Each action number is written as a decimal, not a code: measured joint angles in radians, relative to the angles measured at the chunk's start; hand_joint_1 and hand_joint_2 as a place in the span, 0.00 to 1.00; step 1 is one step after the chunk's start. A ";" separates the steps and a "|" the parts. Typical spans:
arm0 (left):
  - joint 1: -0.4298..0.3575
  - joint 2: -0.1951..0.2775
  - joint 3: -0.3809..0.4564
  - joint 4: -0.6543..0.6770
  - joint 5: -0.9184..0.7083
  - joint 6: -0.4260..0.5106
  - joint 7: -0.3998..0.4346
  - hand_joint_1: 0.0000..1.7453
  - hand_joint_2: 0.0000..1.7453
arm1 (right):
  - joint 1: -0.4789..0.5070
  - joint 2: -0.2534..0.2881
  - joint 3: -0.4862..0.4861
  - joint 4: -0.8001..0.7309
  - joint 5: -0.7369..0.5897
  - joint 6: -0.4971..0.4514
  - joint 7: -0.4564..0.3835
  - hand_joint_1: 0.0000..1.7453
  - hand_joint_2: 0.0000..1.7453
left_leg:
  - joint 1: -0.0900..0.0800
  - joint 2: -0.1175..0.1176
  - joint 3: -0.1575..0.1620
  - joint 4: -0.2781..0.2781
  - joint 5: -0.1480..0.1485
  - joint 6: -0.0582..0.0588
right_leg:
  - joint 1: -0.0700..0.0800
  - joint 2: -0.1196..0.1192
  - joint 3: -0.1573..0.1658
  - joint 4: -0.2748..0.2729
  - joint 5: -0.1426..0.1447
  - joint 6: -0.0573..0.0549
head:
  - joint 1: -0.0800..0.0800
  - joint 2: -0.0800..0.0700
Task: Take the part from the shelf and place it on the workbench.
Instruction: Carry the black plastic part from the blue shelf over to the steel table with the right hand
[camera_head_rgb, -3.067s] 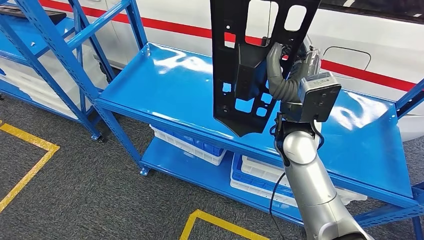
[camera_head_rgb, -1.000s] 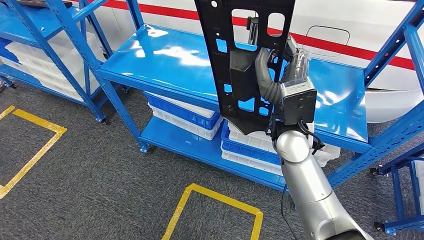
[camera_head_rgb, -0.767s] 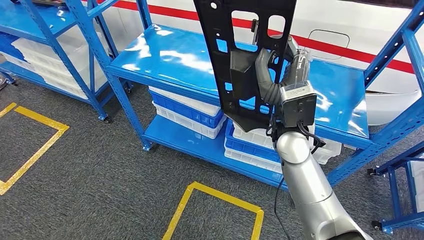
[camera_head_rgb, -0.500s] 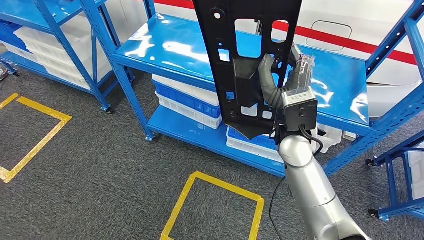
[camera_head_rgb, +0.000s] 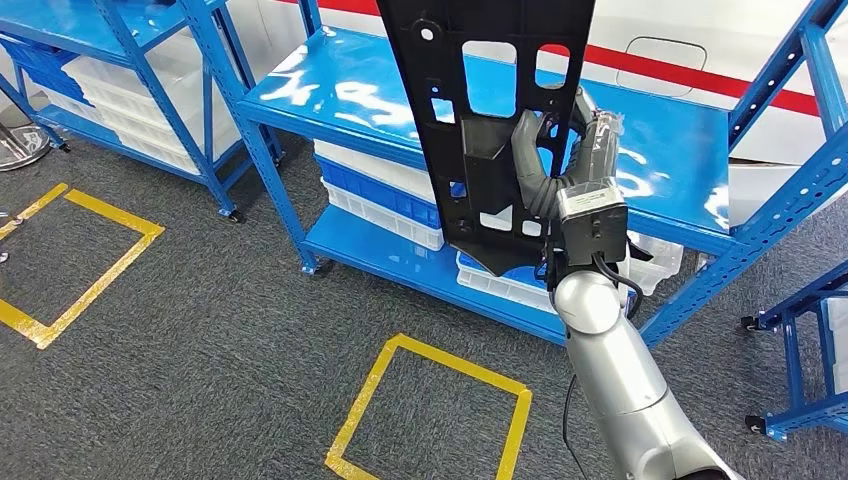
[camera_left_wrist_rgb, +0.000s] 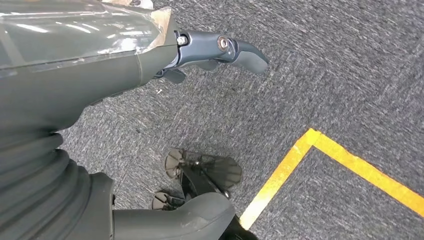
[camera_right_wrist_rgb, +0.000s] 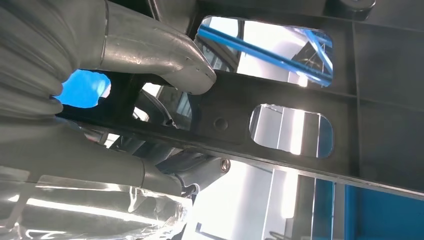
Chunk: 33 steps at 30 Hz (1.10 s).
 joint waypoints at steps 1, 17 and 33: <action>0.000 0.000 0.000 0.000 0.000 0.001 0.000 0.00 1.00 | -0.001 0.000 0.001 0.000 0.000 0.000 0.000 1.00 1.00 | -0.001 0.008 0.044 -0.071 0.020 0.003 | 0.001 -0.003 0.000 0.000 -0.001 0.003 | 0.000 0.000; -0.004 0.002 0.000 0.000 -0.001 0.004 0.007 0.00 1.00 | -0.001 0.000 0.005 -0.006 0.003 -0.001 0.003 1.00 1.00 | -0.011 -0.040 0.092 -0.186 0.053 0.058 | -0.012 0.030 -0.072 0.076 -0.004 0.070 | 0.008 0.000; 0.005 0.004 0.000 0.000 -0.004 0.013 0.006 0.00 1.00 | 0.033 0.008 0.016 -0.030 -0.003 -0.001 -0.013 1.00 1.00 | -0.014 0.030 0.088 -0.138 0.016 0.033 | 0.002 -0.028 -0.067 0.030 0.033 0.022 | -0.002 0.000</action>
